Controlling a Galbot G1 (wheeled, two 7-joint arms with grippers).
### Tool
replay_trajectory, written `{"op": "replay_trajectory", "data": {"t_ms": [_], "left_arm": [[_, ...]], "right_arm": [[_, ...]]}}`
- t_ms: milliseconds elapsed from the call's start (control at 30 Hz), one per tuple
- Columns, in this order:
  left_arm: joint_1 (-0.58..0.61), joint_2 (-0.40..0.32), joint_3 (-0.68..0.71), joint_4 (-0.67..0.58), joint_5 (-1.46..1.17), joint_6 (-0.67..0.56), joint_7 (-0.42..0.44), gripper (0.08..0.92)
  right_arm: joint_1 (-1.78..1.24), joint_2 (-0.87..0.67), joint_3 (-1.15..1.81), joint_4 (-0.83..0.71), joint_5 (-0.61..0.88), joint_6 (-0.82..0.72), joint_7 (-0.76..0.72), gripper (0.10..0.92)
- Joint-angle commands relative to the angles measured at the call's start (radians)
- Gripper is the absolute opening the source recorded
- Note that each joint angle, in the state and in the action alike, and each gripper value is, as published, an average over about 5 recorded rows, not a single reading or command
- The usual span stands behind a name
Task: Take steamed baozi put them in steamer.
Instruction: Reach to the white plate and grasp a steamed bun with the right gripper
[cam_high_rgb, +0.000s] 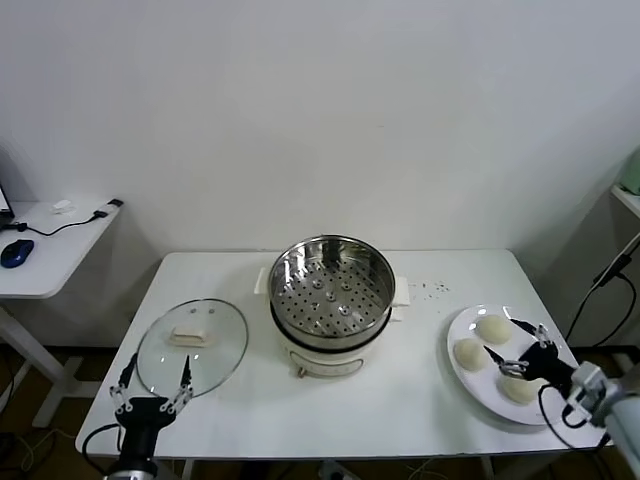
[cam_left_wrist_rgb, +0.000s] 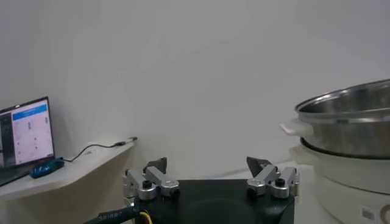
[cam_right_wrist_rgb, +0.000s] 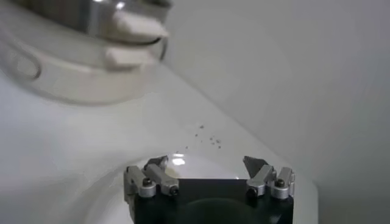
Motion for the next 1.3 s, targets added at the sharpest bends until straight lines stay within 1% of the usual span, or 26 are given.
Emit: {"op": "replay_trajectory", "data": {"t_ms": [33, 100, 233, 400, 567, 767, 867, 1300], "left_arm": [[-0.013, 0.000, -0.008, 0.008, -0.008, -0.006, -0.003, 0.823], [-0.020, 0.000, -0.011, 0.008, -0.011, 0.000, -0.002, 0.823], [-0.032, 0.001, -0.013, 0.012, -0.018, 0.015, -0.001, 0.823], [-0.039, 0.002, -0.019, 0.018, -0.018, 0.025, 0.000, 0.823], [-0.033, 0.003, -0.027, 0.021, -0.018, 0.029, 0.000, 0.823], [-0.026, 0.005, -0.031, 0.029, -0.018, 0.026, 0.000, 0.823], [-0.023, 0.006, -0.033, 0.034, -0.018, 0.025, 0.000, 0.823], [-0.022, 0.011, -0.042, 0.048, -0.017, 0.023, 0.000, 0.823]], "right_arm": [[0.602, -0.319, -0.617, -0.272, -0.186, 0.041, -0.311, 0.823], [0.696, -0.310, -0.718, -0.312, -0.200, 0.049, -0.331, 0.823], [0.900, -0.229, -0.933, -0.422, -0.242, 0.075, -0.365, 0.823], [1.170, -0.076, -1.218, -0.558, -0.243, 0.090, -0.383, 0.823], [1.289, 0.062, -1.391, -0.651, -0.215, 0.093, -0.393, 0.823], [1.306, 0.161, -1.439, -0.725, -0.193, 0.087, -0.389, 0.823], [1.290, 0.185, -1.434, -0.750, -0.198, 0.087, -0.385, 0.823], [1.190, 0.202, -1.369, -0.769, -0.223, 0.071, -0.384, 0.823]]}}
